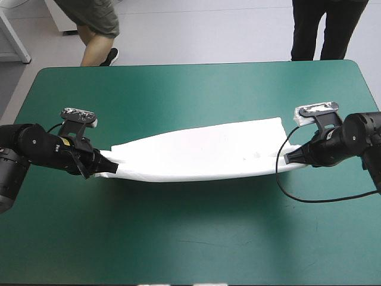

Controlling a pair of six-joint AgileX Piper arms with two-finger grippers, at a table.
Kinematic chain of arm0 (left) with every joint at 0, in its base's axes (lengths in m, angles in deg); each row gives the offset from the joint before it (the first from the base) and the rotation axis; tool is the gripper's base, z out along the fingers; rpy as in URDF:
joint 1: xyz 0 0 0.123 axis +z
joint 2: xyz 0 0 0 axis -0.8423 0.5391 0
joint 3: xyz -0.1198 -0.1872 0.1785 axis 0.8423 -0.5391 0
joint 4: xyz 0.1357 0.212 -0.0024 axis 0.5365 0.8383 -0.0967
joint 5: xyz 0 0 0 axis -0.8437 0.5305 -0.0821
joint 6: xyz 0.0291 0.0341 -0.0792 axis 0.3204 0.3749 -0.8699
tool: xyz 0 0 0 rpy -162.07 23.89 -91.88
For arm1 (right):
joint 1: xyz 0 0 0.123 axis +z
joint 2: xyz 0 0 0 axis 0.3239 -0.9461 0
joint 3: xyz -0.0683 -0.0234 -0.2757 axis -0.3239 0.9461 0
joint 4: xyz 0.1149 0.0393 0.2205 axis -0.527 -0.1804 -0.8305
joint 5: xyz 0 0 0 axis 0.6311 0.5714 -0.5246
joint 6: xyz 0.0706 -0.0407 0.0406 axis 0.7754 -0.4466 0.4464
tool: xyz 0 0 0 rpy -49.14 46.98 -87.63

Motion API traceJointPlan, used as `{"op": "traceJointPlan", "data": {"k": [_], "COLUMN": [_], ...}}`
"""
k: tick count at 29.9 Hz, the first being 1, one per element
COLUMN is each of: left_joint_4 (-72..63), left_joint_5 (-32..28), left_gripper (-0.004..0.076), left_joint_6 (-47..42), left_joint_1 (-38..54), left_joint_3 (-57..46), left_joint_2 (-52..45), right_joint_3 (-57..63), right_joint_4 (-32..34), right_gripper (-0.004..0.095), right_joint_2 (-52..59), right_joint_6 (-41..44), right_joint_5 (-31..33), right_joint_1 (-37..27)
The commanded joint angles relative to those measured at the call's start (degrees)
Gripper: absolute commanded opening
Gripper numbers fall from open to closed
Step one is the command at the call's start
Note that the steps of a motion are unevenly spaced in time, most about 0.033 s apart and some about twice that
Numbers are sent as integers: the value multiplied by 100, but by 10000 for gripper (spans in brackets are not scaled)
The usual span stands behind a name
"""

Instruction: Fold the cloth

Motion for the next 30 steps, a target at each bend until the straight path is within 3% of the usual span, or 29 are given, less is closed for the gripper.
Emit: {"op": "traceJointPlan", "data": {"k": [1, 17, 26, 30], "left_joint_4": [-78, 343, 511, 616], "left_joint_5": [219, -262, -672, -739], "left_gripper": [23, 23, 23, 23], "left_joint_6": [-57, -57, -46, -46], "left_joint_1": [-8, -8, -8, -8], "left_joint_3": [254, 1244, 1316, 1341], "left_joint_2": [-86, 1534, 2417, 2629], "right_joint_3": [-372, -2814, -3110, -3110], "right_joint_4": [90, 10, -72, -431], "right_gripper": [-15, -15, -15, -14], "right_joint_2": [124, -2511, -3511, -3752], "right_joint_6": [12, 12, -29, -181], "right_joint_5": [-569, -655, -585, -551], "right_joint_1": [-21, -21, -21, -32]}}
